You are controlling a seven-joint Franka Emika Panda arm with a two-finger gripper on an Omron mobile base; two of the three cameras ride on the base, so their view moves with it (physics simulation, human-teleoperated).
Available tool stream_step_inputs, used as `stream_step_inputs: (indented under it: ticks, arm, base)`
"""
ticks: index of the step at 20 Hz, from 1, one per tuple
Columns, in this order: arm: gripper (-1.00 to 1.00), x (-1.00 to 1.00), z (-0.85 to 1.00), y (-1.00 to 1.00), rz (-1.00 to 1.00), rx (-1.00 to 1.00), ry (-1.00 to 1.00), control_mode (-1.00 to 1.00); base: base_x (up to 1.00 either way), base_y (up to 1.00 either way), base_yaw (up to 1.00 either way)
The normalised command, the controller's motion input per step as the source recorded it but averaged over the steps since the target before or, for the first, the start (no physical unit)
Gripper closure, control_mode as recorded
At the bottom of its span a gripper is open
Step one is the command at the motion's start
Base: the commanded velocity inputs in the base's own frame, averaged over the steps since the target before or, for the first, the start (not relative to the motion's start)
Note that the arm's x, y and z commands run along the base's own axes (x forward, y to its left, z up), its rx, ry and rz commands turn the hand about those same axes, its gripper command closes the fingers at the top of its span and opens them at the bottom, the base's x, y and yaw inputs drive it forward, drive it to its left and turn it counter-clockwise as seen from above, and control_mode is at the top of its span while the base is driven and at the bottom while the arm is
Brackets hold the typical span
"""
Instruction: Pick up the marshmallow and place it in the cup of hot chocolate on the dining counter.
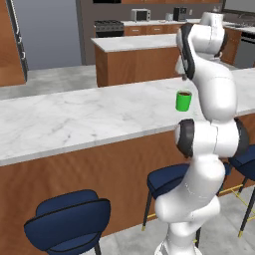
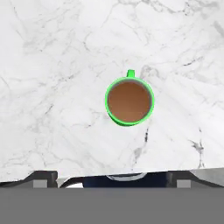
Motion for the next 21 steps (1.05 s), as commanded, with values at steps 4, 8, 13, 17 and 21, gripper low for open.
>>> stream_step_inputs:
  ticks: [4,8,13,17,21]
  arm:
    - [-1.0,-1.0,0.0,0.71,-0.03,0.0,-0.18,-1.0]
    - [-1.0,-1.0,0.0,0.69,-0.03,0.0,-0.18,-1.0]
    - [-1.0,-1.0,0.01,0.45,-0.02,0.0,-0.13,-1.0]
    - [-1.0,-1.0,0.0,0.31,-0.03,0.0,-0.09,-1.0]
    - [-1.0,-0.94,0.14,0.17,-0.01,0.0,-0.07,-1.0]
  base:
    - [0.0,0.0,0.0]
    - [0.0,0.0,0.0]
    - [0.0,0.0,0.0]
    - [0.0,0.0,0.0]
    - [0.0,0.0,0.0]
